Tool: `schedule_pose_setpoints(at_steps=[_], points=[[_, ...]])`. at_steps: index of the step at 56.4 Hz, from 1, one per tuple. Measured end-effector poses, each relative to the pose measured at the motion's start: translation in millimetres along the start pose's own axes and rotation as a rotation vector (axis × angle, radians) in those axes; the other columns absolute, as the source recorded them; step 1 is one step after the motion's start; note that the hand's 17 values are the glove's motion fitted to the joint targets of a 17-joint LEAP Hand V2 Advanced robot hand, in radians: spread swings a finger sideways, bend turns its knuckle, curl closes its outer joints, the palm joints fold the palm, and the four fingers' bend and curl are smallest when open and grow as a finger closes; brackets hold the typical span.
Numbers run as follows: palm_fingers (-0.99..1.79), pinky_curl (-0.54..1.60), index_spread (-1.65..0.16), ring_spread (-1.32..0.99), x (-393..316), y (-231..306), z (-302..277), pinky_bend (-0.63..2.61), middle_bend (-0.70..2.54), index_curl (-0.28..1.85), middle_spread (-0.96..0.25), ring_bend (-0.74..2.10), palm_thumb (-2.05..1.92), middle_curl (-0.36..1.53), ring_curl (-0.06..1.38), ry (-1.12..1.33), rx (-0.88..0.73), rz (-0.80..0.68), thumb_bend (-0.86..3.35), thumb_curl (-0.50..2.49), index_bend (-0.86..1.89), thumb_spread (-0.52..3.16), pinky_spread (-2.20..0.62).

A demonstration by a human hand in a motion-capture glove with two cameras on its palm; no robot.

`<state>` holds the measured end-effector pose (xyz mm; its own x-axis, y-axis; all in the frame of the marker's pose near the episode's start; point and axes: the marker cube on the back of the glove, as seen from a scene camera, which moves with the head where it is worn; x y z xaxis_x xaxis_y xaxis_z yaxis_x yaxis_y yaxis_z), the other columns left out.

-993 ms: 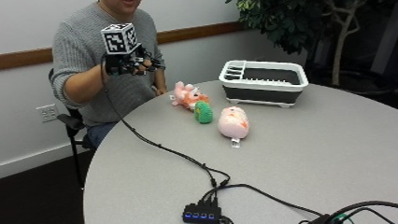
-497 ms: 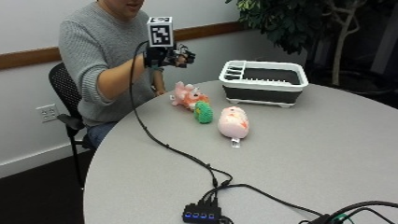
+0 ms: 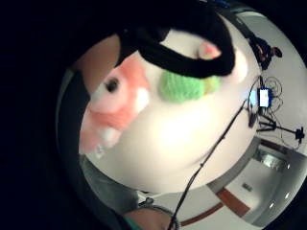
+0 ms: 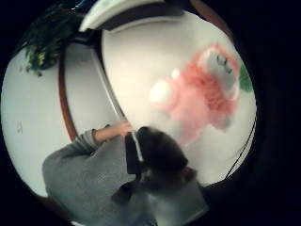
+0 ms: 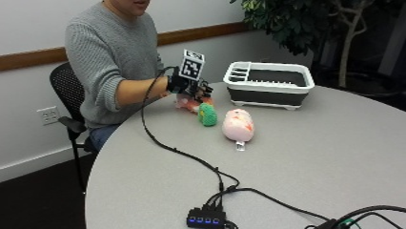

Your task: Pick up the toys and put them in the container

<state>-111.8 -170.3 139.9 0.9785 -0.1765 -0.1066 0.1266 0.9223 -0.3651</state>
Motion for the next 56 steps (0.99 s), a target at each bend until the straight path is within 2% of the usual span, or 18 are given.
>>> schedule_pose_setpoints(at_steps=[7,14,24,27,35,39,40,50,56], points=[[-0.21,0.38,-0.37,-0.09,-12.4,-3.9,37.6,0.93,0.01,0.34,-0.15,0.17,-0.05,0.18,0.23,-0.046,-0.053,-0.051,-0.05,0.18,0.20,1.19,0.03],[-0.25,0.42,-0.40,-0.04,-15.3,-7.8,49.1,1.06,-0.01,0.39,-0.12,0.09,-0.02,0.12,0.18,-0.014,-0.047,-0.007,-0.03,0.21,0.35,1.14,0.04],[-0.21,0.45,-0.43,0.00,0.9,-8.7,53.7,1.26,0.01,0.45,-0.10,0.11,0.09,0.07,0.14,0.202,-0.040,0.048,0.01,0.28,0.50,1.18,0.04],[-0.17,0.46,-0.43,0.01,-10.8,-9.5,50.2,1.29,0.05,0.46,-0.09,0.13,0.14,0.07,0.13,0.100,-0.019,0.040,0.03,0.30,0.52,1.20,0.03],[0.23,0.40,-0.41,-0.05,-12.7,-14.5,49.2,1.18,0.22,0.50,-0.14,0.29,0.37,0.13,0.17,0.096,0.211,0.041,0.15,0.39,0.61,1.30,-0.05],[0.39,0.38,-0.41,-0.13,-19.1,-17.4,50.0,1.15,0.28,0.52,-0.17,0.36,0.46,0.16,0.19,0.042,0.323,0.105,0.20,0.43,0.61,1.32,-0.15],[0.54,0.38,-0.40,-0.17,-22.6,-17.5,49.9,1.15,0.31,0.54,-0.19,0.44,0.49,0.18,0.22,0.016,0.338,0.103,0.21,0.45,0.62,1.31,-0.20],[0.72,0.36,-0.37,-0.39,-14.3,-16.6,42.1,1.00,0.42,0.67,-0.30,0.56,0.59,0.24,0.30,-0.116,0.403,0.046,0.22,0.58,0.79,1.15,-0.34],[0.77,0.37,-0.33,-0.48,17.8,-7.8,-0.7,0.96,0.52,0.74,-0.34,0.59,0.62,0.29,0.33,-0.292,0.393,0.052,0.21,0.65,0.85,1.05,-0.38]])
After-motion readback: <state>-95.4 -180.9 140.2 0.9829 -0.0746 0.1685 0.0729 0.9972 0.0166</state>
